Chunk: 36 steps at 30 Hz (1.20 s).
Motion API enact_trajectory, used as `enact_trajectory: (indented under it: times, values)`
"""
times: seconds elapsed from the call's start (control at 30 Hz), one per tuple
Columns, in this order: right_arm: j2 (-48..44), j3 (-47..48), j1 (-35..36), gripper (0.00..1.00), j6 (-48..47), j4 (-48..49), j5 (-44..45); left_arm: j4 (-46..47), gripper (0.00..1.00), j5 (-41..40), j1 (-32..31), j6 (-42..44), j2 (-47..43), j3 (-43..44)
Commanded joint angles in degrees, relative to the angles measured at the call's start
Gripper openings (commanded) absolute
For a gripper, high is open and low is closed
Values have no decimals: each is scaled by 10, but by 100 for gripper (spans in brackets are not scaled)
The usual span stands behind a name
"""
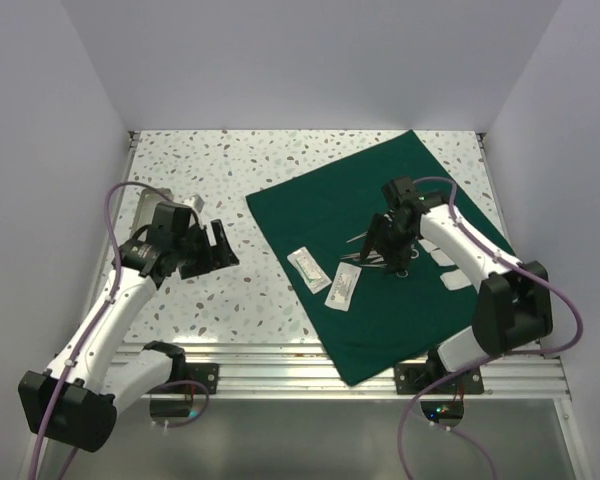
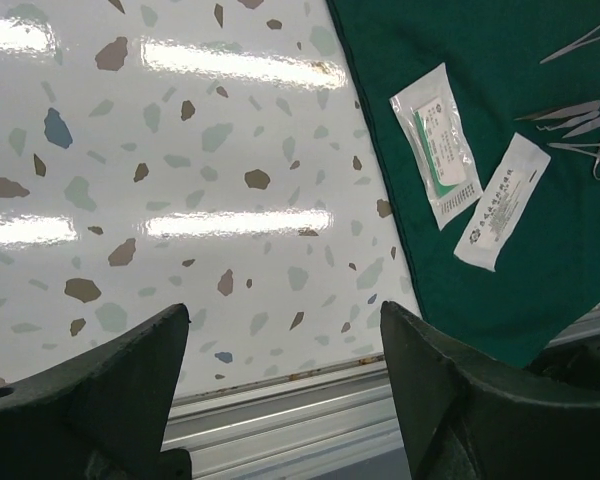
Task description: Prepare the surgical pack
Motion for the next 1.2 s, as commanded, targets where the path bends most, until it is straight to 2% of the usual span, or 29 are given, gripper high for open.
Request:
enact_trajectory:
  times: [0.0, 0.13, 0.27, 0.33, 0.47, 0.53, 0.67, 0.77, 0.83, 1.0, 1.17]
  values:
    - [49, 39, 4, 65, 1, 48, -35, 10, 80, -12, -16, 22, 11, 21]
    - [68, 16, 8, 63, -24, 95, -76, 20, 77, 8, -22, 31, 24, 21]
    - [51, 9, 4, 61, -61, 106, -30, 33, 72, 27, -24, 36, 42, 28]
    - [30, -7, -22, 60, -66, 124, -12, 36, 70, 31, -27, 40, 49, 32]
    - [8, -34, -146, 57, -69, 147, -36, 36, 65, 31, -32, 50, 66, 37]
    - [-5, -39, -183, 57, -76, 140, -36, 35, 65, 30, -32, 57, 71, 39]
    - [-42, -57, -300, 56, -93, 112, 26, 32, 65, 38, -32, 74, 90, 49]
    - [-42, -64, -371, 58, -106, 74, 88, 45, 65, 57, -32, 93, 104, 45]
    - [-40, -85, -416, 58, -118, 86, 89, 65, 65, 67, -32, 99, 104, 26]
    - [-38, -146, -463, 59, -148, 135, 27, 76, 65, 61, -32, 127, 113, 14]
    - [-15, -146, -508, 57, -190, 154, 19, 76, 64, 56, -42, 143, 127, 15]
